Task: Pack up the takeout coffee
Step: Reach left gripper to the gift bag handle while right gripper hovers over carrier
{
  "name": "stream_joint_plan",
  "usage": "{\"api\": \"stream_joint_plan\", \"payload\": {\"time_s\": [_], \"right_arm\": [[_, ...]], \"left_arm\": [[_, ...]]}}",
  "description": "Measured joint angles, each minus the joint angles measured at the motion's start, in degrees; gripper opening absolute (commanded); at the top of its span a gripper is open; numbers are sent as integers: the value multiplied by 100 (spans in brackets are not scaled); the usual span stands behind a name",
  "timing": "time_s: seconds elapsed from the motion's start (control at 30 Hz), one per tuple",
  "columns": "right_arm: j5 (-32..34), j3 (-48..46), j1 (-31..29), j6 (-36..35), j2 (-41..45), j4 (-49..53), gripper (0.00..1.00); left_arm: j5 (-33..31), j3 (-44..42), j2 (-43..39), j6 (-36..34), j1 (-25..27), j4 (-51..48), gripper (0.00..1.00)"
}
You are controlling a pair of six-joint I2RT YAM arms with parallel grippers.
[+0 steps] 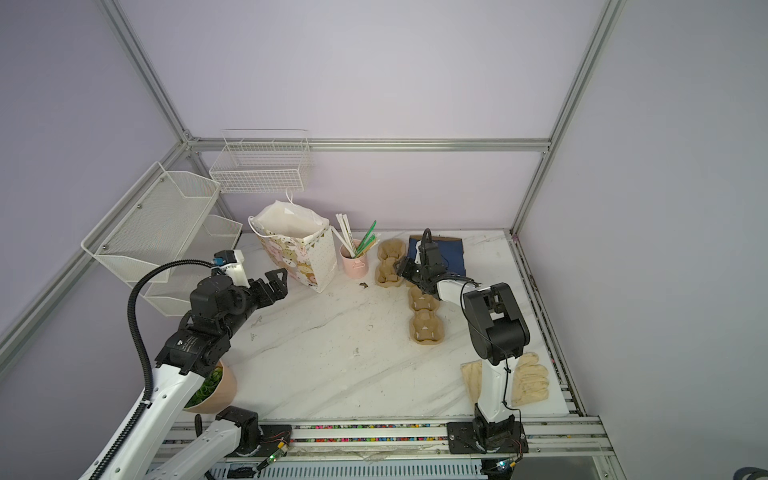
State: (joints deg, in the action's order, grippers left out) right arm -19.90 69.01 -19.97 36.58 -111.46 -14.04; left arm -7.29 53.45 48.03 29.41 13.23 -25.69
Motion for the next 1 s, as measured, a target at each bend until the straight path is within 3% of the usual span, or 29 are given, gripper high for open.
{"api": "stream_joint_plan", "payload": {"time_s": [0.33,0.57,0.7,0.83,1.0], "right_arm": [[280,59,-92,-168,170,323,60],[654,-31,-92,-407,1329,778,85],[769,-249,-92,-509,2085,824,90],[909,-557,-94,-597,2570,1003,97],[1220,-999,-94,-789,3119,1360,97]], "left_arm": [[-2,0,2,-2,-11,0,100],[-210,0,13,7,-11,-9,100],[-363,72,170,151,-11,-166,100],[-564,595,562,350,-13,-634,100],[-855,1840,1174,599,-33,-1049,100]]}}
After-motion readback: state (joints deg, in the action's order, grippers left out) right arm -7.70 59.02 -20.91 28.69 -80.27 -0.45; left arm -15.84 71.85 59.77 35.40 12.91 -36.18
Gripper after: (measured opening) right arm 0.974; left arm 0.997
